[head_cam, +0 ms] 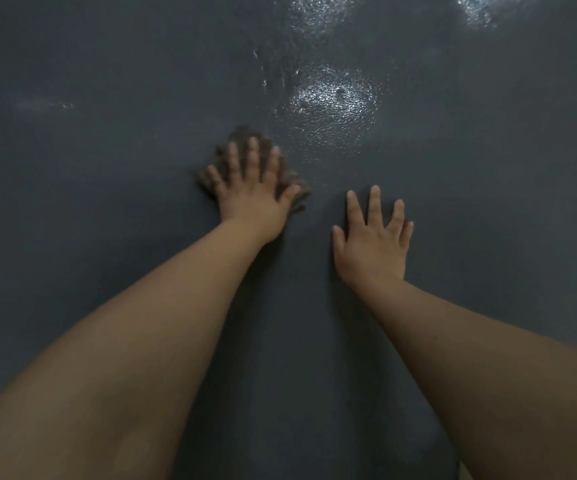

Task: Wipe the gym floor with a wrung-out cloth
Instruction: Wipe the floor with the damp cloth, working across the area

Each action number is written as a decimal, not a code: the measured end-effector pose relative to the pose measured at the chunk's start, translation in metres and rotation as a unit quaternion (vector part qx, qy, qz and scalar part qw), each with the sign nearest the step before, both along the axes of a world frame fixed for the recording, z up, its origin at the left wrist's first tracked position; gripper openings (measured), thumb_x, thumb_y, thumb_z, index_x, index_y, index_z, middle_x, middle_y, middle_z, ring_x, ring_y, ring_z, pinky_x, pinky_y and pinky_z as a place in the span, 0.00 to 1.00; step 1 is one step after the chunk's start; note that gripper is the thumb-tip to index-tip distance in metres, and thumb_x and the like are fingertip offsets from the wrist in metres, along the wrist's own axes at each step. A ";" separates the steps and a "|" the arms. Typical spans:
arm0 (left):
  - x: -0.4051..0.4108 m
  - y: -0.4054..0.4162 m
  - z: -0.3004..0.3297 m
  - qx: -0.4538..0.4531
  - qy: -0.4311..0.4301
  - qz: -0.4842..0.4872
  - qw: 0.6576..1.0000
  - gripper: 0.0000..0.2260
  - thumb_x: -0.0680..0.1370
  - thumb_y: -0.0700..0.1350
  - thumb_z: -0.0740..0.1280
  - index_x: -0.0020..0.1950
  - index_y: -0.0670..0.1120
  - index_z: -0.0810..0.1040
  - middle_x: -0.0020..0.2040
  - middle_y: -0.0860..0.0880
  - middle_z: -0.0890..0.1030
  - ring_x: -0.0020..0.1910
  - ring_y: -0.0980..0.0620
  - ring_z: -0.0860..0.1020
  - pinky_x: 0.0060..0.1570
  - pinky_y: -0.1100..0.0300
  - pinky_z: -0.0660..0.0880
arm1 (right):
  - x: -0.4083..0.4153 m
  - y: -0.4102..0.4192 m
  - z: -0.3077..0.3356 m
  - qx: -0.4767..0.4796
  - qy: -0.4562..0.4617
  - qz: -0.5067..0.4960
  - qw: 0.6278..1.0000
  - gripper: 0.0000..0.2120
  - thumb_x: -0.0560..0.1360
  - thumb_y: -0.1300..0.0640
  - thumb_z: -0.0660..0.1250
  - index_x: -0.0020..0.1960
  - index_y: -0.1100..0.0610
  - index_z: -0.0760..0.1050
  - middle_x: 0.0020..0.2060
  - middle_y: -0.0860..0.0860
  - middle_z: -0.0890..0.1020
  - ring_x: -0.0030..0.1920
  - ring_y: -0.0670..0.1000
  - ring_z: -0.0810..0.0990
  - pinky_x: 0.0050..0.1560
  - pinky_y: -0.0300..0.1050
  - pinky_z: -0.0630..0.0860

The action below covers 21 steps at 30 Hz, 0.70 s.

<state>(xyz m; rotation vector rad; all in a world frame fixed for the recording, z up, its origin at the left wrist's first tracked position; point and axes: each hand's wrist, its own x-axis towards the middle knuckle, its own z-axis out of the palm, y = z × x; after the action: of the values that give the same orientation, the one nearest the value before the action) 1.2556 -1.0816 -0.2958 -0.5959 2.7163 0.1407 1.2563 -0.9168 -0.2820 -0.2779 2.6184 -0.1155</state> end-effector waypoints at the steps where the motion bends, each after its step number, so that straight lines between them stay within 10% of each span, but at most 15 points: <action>1: -0.003 0.003 0.000 0.005 -0.006 -0.038 0.999 0.31 0.79 0.64 0.46 0.77 0.54 0.38 0.77 0.48 0.36 0.75 0.42 0.34 0.69 0.36 0.37 | 0.001 0.000 -0.001 0.008 0.004 0.000 1.000 0.28 0.81 0.44 0.48 0.77 0.47 0.41 0.77 0.50 0.39 0.75 0.63 0.38 0.73 0.61 0.39; 6: 0.006 -0.027 -0.002 0.012 0.000 -0.067 0.998 0.31 0.79 0.65 0.46 0.77 0.56 0.39 0.77 0.51 0.36 0.75 0.45 0.35 0.71 0.40 0.36 | 0.007 -0.019 0.000 0.038 0.017 0.026 0.999 0.29 0.81 0.43 0.45 0.77 0.50 0.38 0.76 0.52 0.36 0.75 0.62 0.36 0.71 0.64 0.36; 21: 0.142 -0.143 -0.004 -0.024 -0.024 0.373 0.927 0.29 0.79 0.64 0.45 0.77 0.56 0.42 0.78 0.51 0.39 0.76 0.43 0.37 0.70 0.35 0.42 | 0.049 -0.097 0.003 -0.007 -0.054 0.207 0.977 0.29 0.80 0.38 0.44 0.75 0.42 0.35 0.75 0.50 0.33 0.74 0.59 0.31 0.67 0.73 0.39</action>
<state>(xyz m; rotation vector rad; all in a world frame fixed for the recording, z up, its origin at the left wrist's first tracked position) 1.3974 -1.2246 -0.2996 -1.5925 2.3054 0.2400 1.3051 -1.0134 -0.2793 -0.7908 2.3959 -0.0040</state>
